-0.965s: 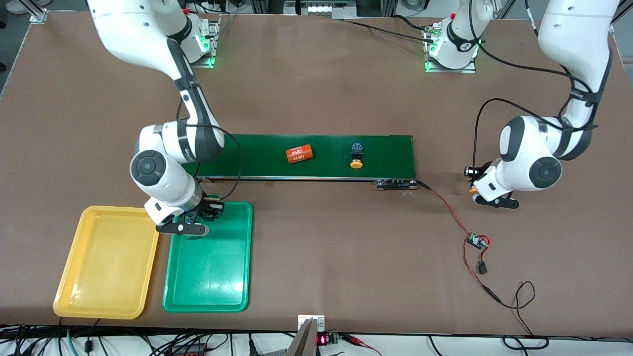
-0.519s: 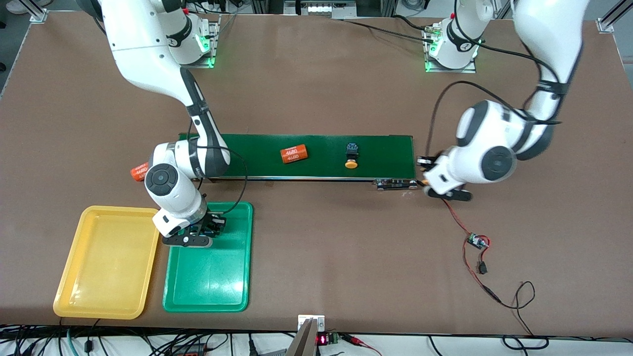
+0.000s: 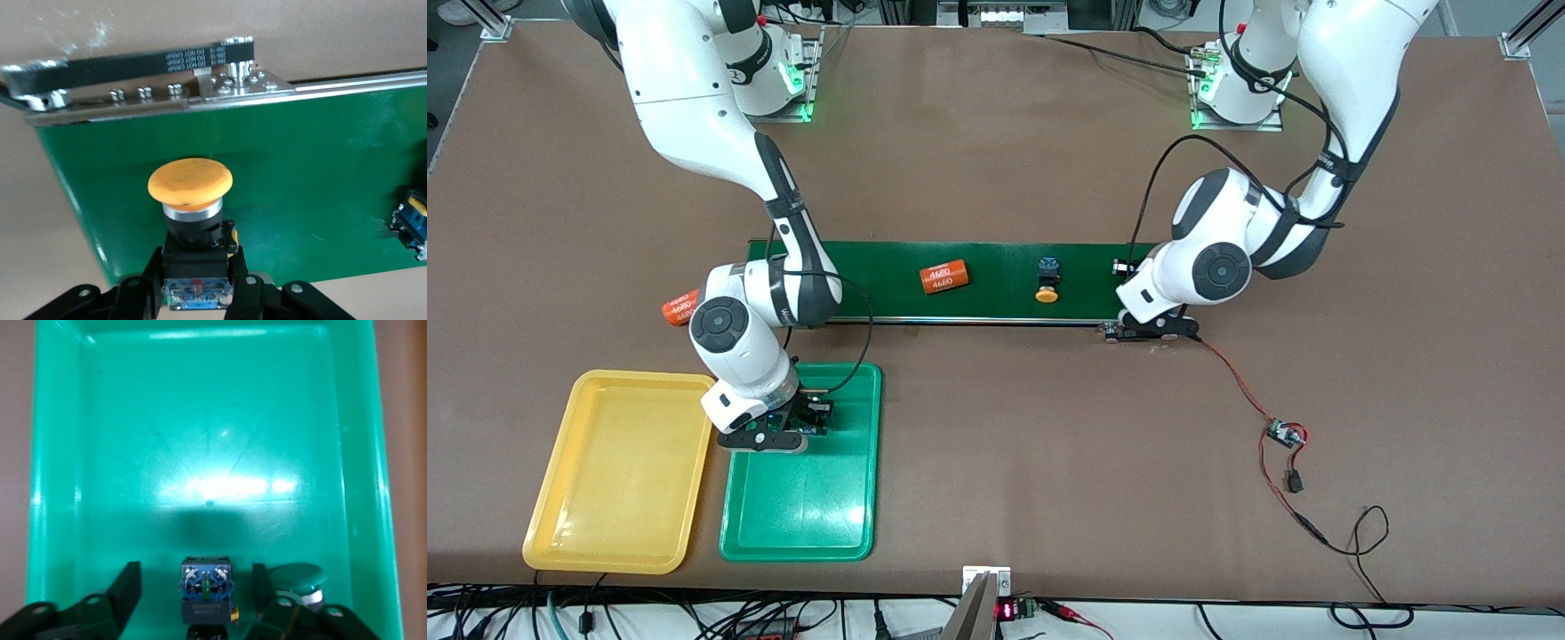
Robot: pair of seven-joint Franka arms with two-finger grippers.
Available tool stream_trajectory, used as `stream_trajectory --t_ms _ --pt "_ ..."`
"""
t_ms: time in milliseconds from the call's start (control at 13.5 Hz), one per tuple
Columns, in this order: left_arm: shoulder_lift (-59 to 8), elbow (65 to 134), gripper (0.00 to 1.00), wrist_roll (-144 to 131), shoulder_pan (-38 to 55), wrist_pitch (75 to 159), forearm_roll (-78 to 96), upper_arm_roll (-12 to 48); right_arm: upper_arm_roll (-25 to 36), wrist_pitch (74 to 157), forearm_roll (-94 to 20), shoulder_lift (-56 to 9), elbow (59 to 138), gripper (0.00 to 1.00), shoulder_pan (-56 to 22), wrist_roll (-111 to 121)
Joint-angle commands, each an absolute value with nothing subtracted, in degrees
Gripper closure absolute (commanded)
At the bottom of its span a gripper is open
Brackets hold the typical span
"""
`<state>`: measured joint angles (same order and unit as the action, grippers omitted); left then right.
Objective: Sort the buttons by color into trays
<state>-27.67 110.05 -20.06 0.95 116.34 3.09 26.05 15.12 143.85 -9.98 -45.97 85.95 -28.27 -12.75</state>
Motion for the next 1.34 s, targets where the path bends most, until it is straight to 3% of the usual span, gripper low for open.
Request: stream_trajectory --t_ms 0,223,371,742,1039,1261 --pt "-25.76 109.95 0.0 -21.0 0.62 116.19 4.13 26.46 15.38 136.0 -10.9 -40.18 86.48 0.0 -27.69 -12.13" --pt "-19.72 109.08 0.0 -20.31 -0.17 116.1 3.87 25.5 15.47 127.82 -10.9 -33.95 86.57 0.0 -27.34 -12.04" --pt "-14.09 108.54 0.0 -20.22 -0.18 115.84 3.25 21.65 15.47 122.37 -10.72 -30.08 86.57 0.0 -26.64 -12.04" --pt "-3.54 109.16 0.0 -9.32 0.7 105.67 1.85 8.55 15.56 109.97 -9.93 -21.28 86.75 0.0 -19.26 -7.13" --pt "2.19 105.76 0.0 -9.06 0.36 101.0 -3.43 6.42 14.68 103.64 -4.59 -16.45 86.75 0.0 -14.51 -4.93" --pt "2.02 98.46 0.0 -5.46 0.44 94.5 -2.55 4.48 6.27 102.66 -1.42 -12.49 89.55 0.0 -5.48 -4.48"
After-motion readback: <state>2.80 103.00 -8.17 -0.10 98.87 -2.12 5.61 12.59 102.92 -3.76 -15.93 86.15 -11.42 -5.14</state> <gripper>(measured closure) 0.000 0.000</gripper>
